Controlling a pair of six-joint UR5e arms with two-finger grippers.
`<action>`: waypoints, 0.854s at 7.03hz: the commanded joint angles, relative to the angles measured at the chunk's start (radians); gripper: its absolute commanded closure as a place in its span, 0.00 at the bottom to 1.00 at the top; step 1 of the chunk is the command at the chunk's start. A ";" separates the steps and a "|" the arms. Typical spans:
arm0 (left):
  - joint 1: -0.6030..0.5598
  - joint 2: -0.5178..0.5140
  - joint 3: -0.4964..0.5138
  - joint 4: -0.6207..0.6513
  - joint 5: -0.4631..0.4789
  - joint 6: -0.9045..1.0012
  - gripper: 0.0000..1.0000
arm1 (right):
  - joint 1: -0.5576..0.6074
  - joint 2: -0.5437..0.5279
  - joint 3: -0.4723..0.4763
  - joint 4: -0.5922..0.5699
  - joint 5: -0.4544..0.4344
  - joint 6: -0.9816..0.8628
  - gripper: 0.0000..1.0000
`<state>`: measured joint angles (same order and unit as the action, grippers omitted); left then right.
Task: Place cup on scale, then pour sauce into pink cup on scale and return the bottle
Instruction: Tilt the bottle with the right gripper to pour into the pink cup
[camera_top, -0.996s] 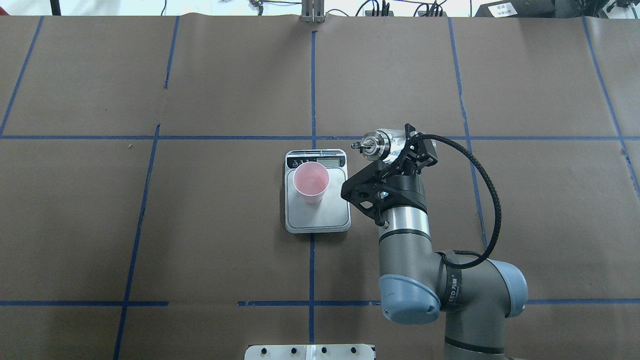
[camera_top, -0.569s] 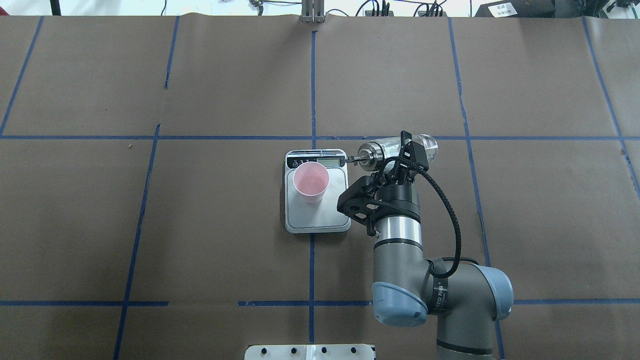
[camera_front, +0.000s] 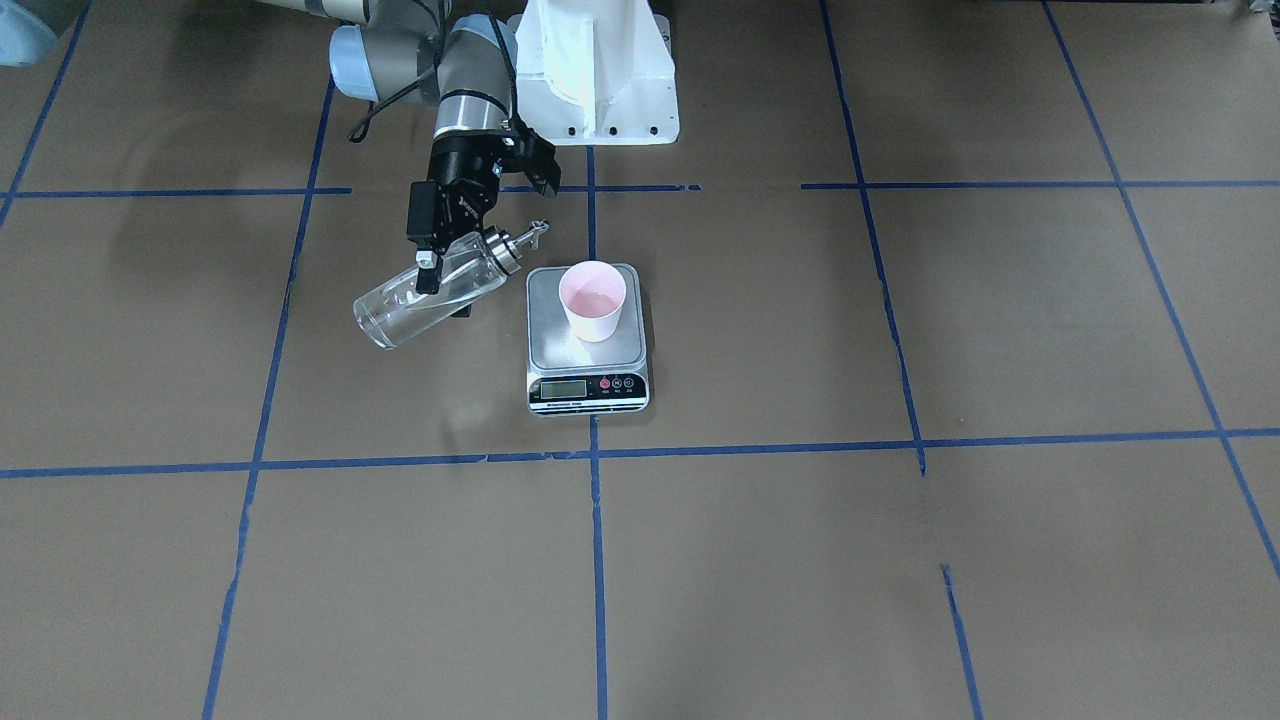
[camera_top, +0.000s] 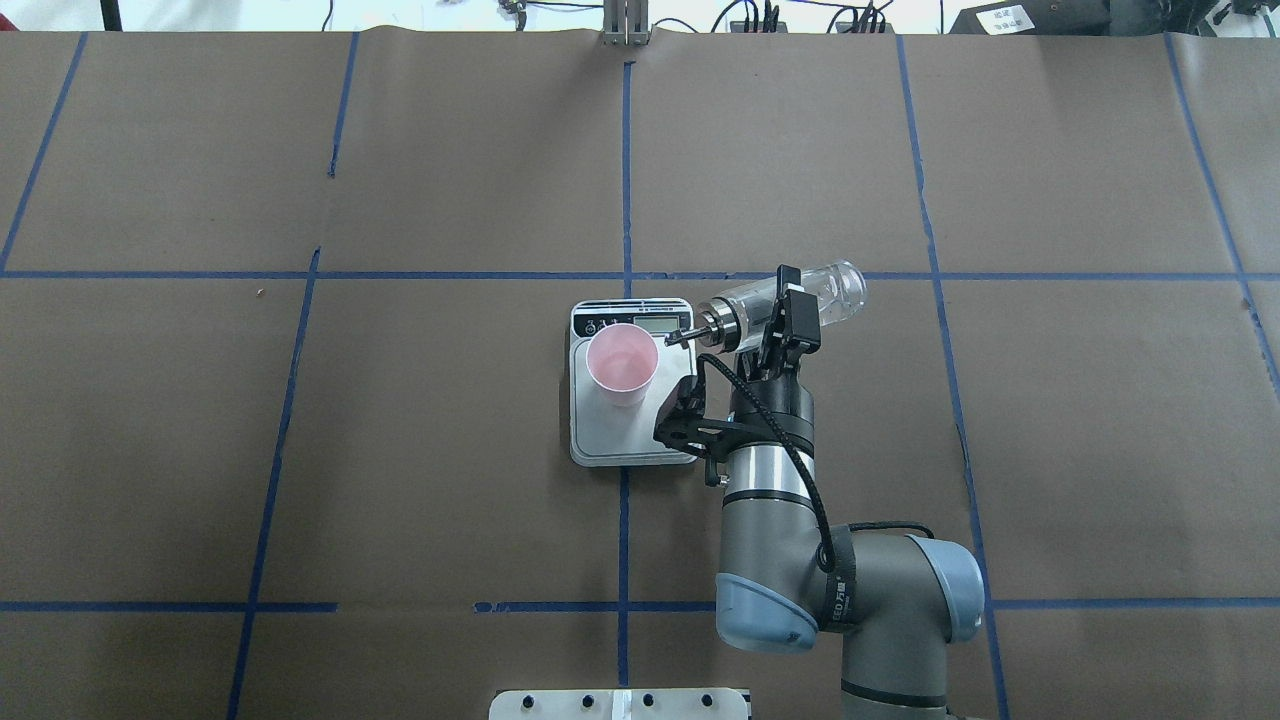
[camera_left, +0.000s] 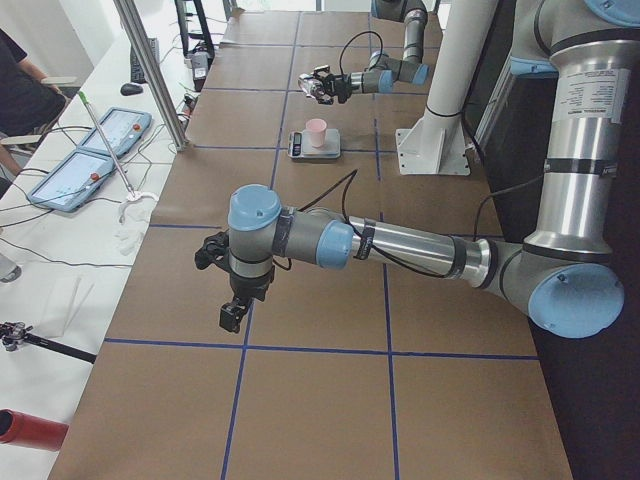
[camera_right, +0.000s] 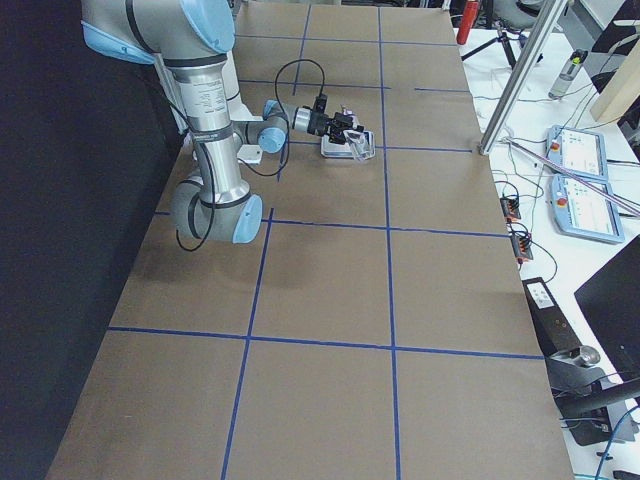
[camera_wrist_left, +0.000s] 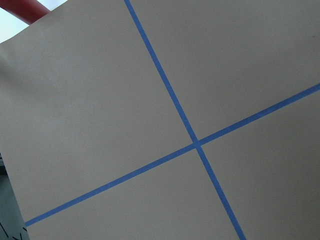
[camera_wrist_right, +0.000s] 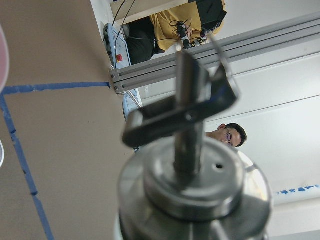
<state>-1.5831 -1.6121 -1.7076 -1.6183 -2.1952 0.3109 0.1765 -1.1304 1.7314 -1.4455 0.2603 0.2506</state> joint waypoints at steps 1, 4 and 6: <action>0.000 -0.005 0.016 0.000 0.000 0.001 0.00 | 0.020 0.018 -0.013 -0.004 -0.029 -0.098 1.00; 0.000 -0.006 0.017 0.000 0.002 0.001 0.00 | 0.037 0.023 -0.018 -0.026 -0.042 -0.185 1.00; 0.000 -0.006 0.023 0.000 0.003 0.001 0.00 | 0.037 0.029 -0.038 -0.029 -0.044 -0.235 1.00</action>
<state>-1.5831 -1.6182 -1.6878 -1.6184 -2.1932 0.3114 0.2131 -1.1050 1.7039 -1.4727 0.2181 0.0456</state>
